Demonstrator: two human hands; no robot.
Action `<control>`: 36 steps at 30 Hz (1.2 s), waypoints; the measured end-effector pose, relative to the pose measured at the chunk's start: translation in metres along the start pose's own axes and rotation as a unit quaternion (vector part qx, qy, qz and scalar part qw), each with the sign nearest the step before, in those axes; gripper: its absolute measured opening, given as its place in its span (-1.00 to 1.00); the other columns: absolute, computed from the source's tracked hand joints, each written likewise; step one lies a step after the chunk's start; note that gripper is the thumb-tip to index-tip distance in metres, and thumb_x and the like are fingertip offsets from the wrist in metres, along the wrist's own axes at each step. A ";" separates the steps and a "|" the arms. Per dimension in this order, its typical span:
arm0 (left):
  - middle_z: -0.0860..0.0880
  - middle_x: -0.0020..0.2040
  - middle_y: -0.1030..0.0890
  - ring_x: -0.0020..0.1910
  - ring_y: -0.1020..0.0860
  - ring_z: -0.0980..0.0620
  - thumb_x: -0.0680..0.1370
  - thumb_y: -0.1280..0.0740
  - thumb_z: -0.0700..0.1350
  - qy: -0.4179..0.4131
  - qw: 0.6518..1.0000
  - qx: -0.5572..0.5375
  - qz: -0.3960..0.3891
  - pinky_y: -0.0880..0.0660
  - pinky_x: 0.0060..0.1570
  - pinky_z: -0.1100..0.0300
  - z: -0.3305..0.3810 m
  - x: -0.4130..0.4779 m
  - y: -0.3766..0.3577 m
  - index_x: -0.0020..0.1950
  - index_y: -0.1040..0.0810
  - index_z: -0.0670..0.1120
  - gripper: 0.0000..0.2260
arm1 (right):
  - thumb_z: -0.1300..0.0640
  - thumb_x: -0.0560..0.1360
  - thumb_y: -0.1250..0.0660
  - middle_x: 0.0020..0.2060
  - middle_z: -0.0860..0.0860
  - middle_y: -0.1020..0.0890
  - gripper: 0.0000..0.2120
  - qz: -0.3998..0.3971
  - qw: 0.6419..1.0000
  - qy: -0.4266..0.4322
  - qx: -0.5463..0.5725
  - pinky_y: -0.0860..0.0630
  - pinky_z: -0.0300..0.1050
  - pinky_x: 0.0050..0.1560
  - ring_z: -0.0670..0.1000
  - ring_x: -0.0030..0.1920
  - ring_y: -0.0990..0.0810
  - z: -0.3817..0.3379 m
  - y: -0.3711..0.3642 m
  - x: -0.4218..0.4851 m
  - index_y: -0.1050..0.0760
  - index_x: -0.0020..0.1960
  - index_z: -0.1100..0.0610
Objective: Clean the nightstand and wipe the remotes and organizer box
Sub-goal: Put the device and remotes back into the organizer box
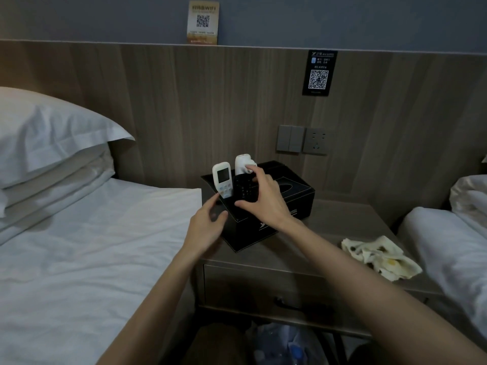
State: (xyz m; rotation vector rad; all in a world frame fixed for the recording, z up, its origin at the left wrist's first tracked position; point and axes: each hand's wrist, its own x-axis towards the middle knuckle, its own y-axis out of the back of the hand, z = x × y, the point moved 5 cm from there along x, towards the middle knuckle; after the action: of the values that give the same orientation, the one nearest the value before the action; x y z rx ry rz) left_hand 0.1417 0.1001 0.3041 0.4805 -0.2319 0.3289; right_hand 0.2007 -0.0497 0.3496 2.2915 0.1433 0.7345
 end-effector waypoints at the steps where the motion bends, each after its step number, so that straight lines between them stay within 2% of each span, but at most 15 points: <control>1: -0.02 0.43 -0.42 0.30 -0.41 0.09 0.61 -0.28 -0.16 -0.002 1.000 -0.002 0.001 -0.31 0.11 0.30 0.001 0.000 0.000 0.52 -0.27 0.00 -0.52 | 0.04 0.40 -0.50 0.32 0.03 -0.39 -0.25 -0.004 1.000 0.023 0.008 -0.40 0.05 0.27 0.09 0.30 -0.34 -0.003 0.002 0.000 -0.20 0.48 -0.10; 4: -0.03 0.44 -0.41 0.26 -0.41 0.14 0.61 -0.27 -0.17 -0.007 1.000 -0.003 0.000 -0.31 0.06 0.40 0.003 -0.002 -0.001 0.52 -0.26 -0.02 -0.51 | 0.03 0.53 -0.36 0.48 -0.04 -0.25 -0.40 -0.023 0.995 0.069 -0.073 -0.41 0.09 0.29 0.07 0.40 -0.27 -0.009 0.001 -0.001 -0.22 0.51 -0.13; 7: -0.02 0.46 -0.39 0.16 -0.37 0.25 0.61 -0.26 -0.19 -0.014 1.000 -0.004 -0.009 -0.33 -0.13 0.59 0.005 -0.004 -0.003 0.54 -0.23 -0.03 -0.50 | 0.01 0.60 -0.25 0.54 -0.03 -0.15 -0.43 -0.060 0.992 0.071 -0.087 -0.31 0.08 0.40 0.09 0.48 -0.20 -0.001 -0.006 0.000 -0.12 0.55 -0.11; 10: 0.00 0.46 -0.38 0.24 -0.38 0.22 0.61 -0.26 -0.17 -0.015 1.000 -0.012 -0.013 -0.32 0.03 0.44 0.007 -0.008 -0.005 0.54 -0.22 0.00 -0.49 | 0.01 0.62 -0.20 0.57 0.01 -0.07 -0.44 -0.092 0.992 0.080 -0.014 -0.10 0.05 0.52 0.08 0.54 -0.08 0.005 -0.005 -0.002 -0.06 0.55 -0.16; 12: 0.03 0.46 -0.37 0.34 -0.37 0.15 0.61 -0.28 -0.13 -0.018 1.000 -0.020 -0.013 -0.32 0.15 0.32 0.007 -0.012 -0.007 0.55 -0.20 0.02 -0.47 | 0.04 0.62 -0.19 0.53 0.02 -0.16 -0.46 -0.058 0.995 0.082 -0.011 -0.12 -0.04 0.49 0.03 0.52 -0.13 0.012 0.010 -0.007 -0.10 0.54 -0.14; 15: 0.05 0.48 -0.35 0.44 -0.32 0.06 0.58 -0.33 -0.06 -0.048 0.999 -0.007 -0.013 -0.31 0.36 0.17 0.010 -0.021 -0.013 0.55 -0.18 0.06 -0.42 | 0.09 0.61 -0.21 0.43 0.02 -0.32 -0.52 -0.005 0.997 0.045 -0.065 -0.27 -0.08 0.38 0.02 0.43 -0.28 0.039 0.033 -0.016 -0.23 0.51 0.01; 18: -0.03 0.50 -0.33 0.51 -0.23 -0.03 0.55 -0.36 0.01 -0.063 0.998 0.032 -0.001 -0.28 0.43 -0.05 0.013 -0.028 -0.024 0.51 -0.24 0.09 -0.44 | 0.03 0.60 -0.24 0.40 0.06 -0.37 -0.51 -0.056 0.990 -0.015 -0.132 -0.34 -0.03 0.37 0.06 0.42 -0.33 0.072 0.041 -0.021 -0.25 0.48 0.12; 20: -0.10 0.50 -0.30 0.51 -0.21 -0.07 0.55 -0.35 0.00 -0.055 0.996 0.068 0.003 -0.27 0.42 0.00 0.014 -0.033 -0.032 0.40 -0.37 0.10 -0.58 | -0.06 0.58 -0.25 0.45 0.07 -0.34 -0.44 -0.100 0.981 -0.017 -0.168 -0.26 0.01 0.44 0.08 0.45 -0.30 0.083 0.039 -0.025 -0.24 0.49 0.15; 22: -0.15 0.51 -0.24 0.46 -0.30 -0.12 0.58 -0.32 -0.05 -0.062 0.992 0.114 -0.002 -0.35 0.36 0.01 0.014 -0.038 -0.041 0.27 -0.45 0.09 -0.74 | -0.10 0.57 -0.25 0.48 0.05 -0.30 -0.40 -0.102 0.975 0.009 -0.199 -0.13 0.05 0.51 0.05 0.48 -0.24 0.084 0.037 -0.029 -0.22 0.51 0.14; 24: -0.17 0.54 -0.18 0.39 -0.39 -0.14 0.61 -0.27 -0.09 -0.070 0.985 0.157 0.006 -0.41 0.28 0.03 0.014 -0.044 -0.046 0.25 -0.46 0.05 -0.78 | -0.11 0.57 -0.25 0.49 0.04 -0.28 -0.39 -0.092 0.969 0.033 -0.229 -0.05 0.04 0.53 0.03 0.50 -0.21 0.083 0.036 -0.032 -0.20 0.52 0.12; 27: -0.13 0.41 -0.37 0.34 -0.43 -0.13 0.62 -0.23 -0.18 -0.097 0.980 0.164 0.049 -0.43 0.11 0.11 0.016 -0.046 -0.042 0.22 -0.42 -0.02 -0.81 | -0.10 0.57 -0.25 0.46 0.04 -0.33 -0.41 -0.073 0.963 0.053 -0.254 -0.12 0.03 0.51 0.04 0.46 -0.26 0.082 0.036 -0.033 -0.23 0.50 0.13; 30: -0.08 0.24 -0.51 0.16 -0.53 -0.07 0.61 -0.24 -0.22 -0.107 0.981 0.141 0.078 -0.41 -0.04 0.17 0.017 -0.043 -0.035 0.23 -0.40 -0.03 -0.78 | -0.08 0.56 -0.27 0.38 0.05 -0.41 -0.44 -0.062 0.964 0.056 -0.254 -0.18 0.05 0.48 0.08 0.40 -0.32 0.079 0.037 -0.032 -0.28 0.46 0.15; 31: -0.09 0.26 -0.52 0.14 -0.55 -0.07 0.61 -0.25 -0.22 -0.108 0.980 0.146 0.078 -0.43 -0.04 0.16 0.016 -0.042 -0.034 0.26 -0.41 -0.02 -0.76 | -0.08 0.56 -0.28 0.36 0.05 -0.42 -0.44 -0.060 0.964 0.057 -0.254 -0.18 0.06 0.47 0.08 0.39 -0.34 0.078 0.037 -0.033 -0.29 0.45 0.16; 34: -0.16 0.38 -0.48 0.25 -0.53 -0.07 0.60 -0.27 -0.23 -0.111 0.977 0.169 0.074 -0.43 0.10 0.16 0.015 -0.038 -0.034 0.28 -0.48 -0.04 -0.73 | -0.10 0.55 -0.28 0.33 0.05 -0.44 -0.44 -0.053 0.962 0.062 -0.260 -0.21 0.07 0.46 0.09 0.36 -0.36 0.078 0.034 -0.034 -0.30 0.44 0.17; 36: -0.18 0.38 -0.48 0.25 -0.54 -0.08 0.58 -0.28 -0.26 -0.104 0.978 0.164 0.076 -0.41 0.12 0.20 0.017 -0.036 -0.034 0.25 -0.52 -0.08 -0.74 | -0.12 0.54 -0.28 0.31 0.04 -0.45 -0.43 -0.046 0.958 0.069 -0.275 -0.19 0.07 0.47 0.09 0.35 -0.37 0.078 0.033 -0.036 -0.30 0.43 0.16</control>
State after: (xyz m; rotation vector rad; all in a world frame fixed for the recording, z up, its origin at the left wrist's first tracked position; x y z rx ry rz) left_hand 0.1185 0.0547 0.2944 0.8273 -0.4238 0.4708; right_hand 0.2102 -0.1322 0.3098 1.6950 0.0943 0.7730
